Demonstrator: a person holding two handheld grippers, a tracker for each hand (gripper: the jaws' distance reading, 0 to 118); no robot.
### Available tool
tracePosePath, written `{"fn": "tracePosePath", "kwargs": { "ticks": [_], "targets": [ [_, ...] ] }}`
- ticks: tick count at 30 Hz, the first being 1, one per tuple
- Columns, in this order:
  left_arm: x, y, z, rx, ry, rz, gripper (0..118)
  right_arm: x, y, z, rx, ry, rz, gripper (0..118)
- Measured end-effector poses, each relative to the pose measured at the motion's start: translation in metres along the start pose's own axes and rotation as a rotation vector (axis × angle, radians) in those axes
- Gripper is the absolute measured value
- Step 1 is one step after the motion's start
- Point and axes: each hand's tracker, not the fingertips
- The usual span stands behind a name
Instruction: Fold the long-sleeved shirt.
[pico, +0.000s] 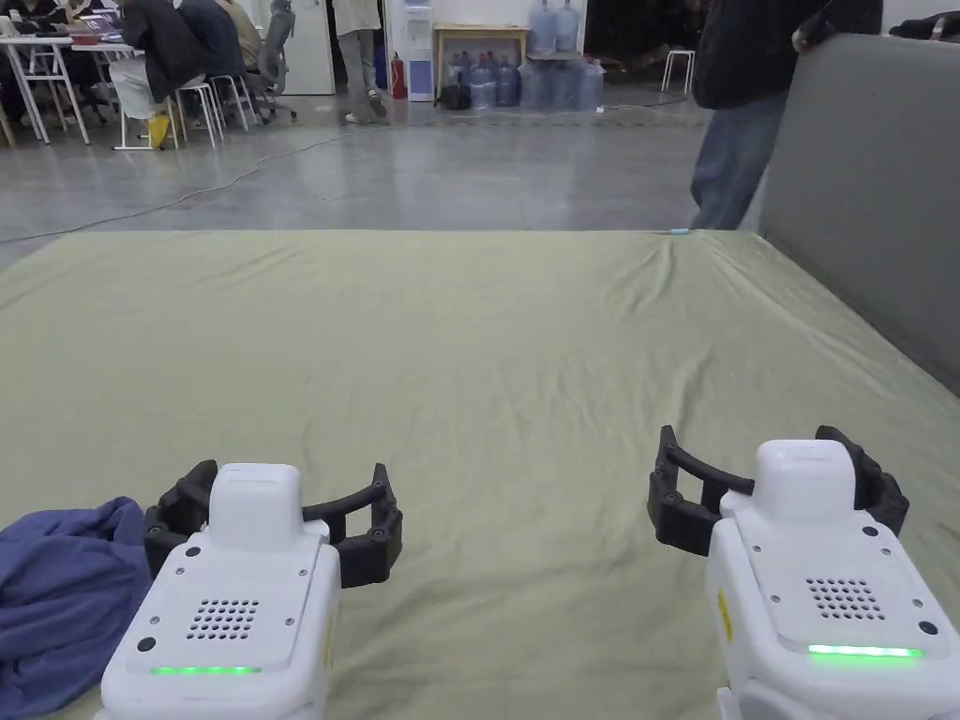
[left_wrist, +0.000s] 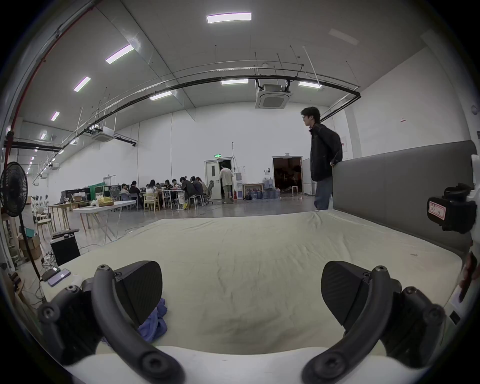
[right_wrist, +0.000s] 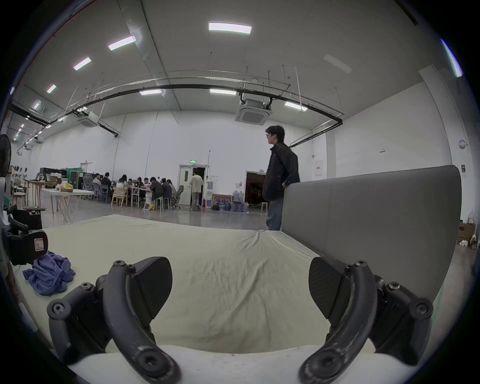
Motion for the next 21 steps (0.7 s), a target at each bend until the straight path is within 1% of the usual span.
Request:
{"fn": "tracePosePath", "kwargs": {
  "ticks": [3,9,13,21],
  "targets": [
    [-0.0016,-0.0013,0.001,0.008,0.005,-0.019,117,0.0019,0.0013,0.0,0.0,-0.002,-0.005,107],
    [-0.006,-0.0025,0.0015,-0.001,0.009,0.017,117,0.0023,0.0021,0.0012,0.007,-0.01,-0.013,107],
    [-0.0068,-0.0026,0.0021,-0.001,0.014,0.003,117,0.0011,-0.0002,0.0033,0.001,-0.001,-0.008,107],
    [-0.0056,-0.0041,0.0027,-0.002,0.012,0.017,117,-0.0006,-0.0011,0.0045,-0.008,-0.003,-0.003,107]
  ]
}}
